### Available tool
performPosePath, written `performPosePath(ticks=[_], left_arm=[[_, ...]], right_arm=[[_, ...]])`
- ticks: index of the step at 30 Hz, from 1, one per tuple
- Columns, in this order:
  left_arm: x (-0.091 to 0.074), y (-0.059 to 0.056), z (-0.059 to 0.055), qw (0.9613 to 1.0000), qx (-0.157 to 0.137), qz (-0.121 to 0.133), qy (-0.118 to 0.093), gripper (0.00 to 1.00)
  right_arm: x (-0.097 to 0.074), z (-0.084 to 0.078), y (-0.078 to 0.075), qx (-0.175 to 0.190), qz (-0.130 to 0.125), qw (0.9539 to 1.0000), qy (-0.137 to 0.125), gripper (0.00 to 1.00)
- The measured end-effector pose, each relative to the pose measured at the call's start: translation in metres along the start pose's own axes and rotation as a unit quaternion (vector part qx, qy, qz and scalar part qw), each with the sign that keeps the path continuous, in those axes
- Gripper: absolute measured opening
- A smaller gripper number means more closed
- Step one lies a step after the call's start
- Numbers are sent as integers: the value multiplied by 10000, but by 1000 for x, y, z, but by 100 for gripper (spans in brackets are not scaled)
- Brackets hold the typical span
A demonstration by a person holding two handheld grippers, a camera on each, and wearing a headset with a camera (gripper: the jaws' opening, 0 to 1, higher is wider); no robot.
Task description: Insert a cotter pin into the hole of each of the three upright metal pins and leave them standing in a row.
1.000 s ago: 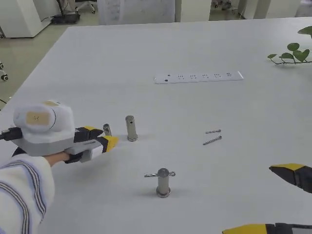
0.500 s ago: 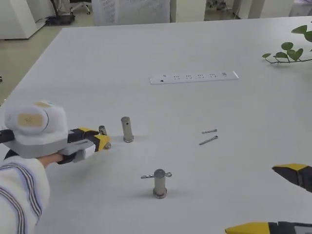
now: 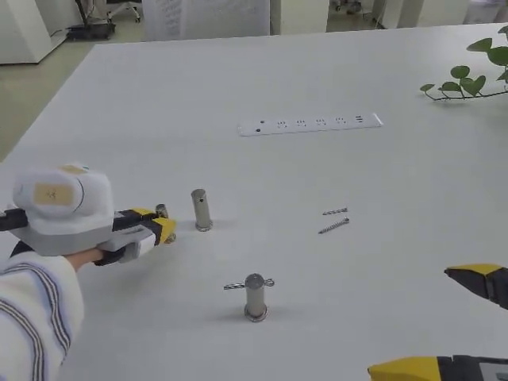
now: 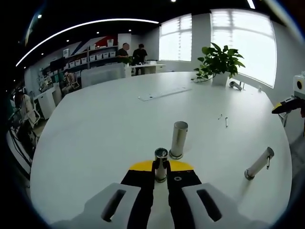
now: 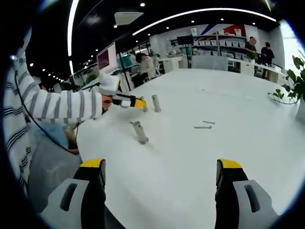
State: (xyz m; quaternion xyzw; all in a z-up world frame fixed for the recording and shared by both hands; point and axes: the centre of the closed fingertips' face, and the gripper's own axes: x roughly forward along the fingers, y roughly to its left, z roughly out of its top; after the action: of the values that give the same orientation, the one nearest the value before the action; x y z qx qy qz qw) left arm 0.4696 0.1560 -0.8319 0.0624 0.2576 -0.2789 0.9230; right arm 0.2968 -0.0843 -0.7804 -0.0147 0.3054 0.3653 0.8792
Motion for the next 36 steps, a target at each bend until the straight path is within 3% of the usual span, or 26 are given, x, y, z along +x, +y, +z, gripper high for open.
performPosePath(ticks=[16,25,36], left_arm=[[-2,2,-1,9998,30,102,146,7],[-1,-6,-1,9992,186,44,359,7],[-13,-11,14,9997,123,-23,188,7]], right_arm=[[0,1,1,-4,18,10000,-31,97],[-2,2,0,-5,19,10000,-75,97],[-5,4,-1,-26,22,9999,-117,97]])
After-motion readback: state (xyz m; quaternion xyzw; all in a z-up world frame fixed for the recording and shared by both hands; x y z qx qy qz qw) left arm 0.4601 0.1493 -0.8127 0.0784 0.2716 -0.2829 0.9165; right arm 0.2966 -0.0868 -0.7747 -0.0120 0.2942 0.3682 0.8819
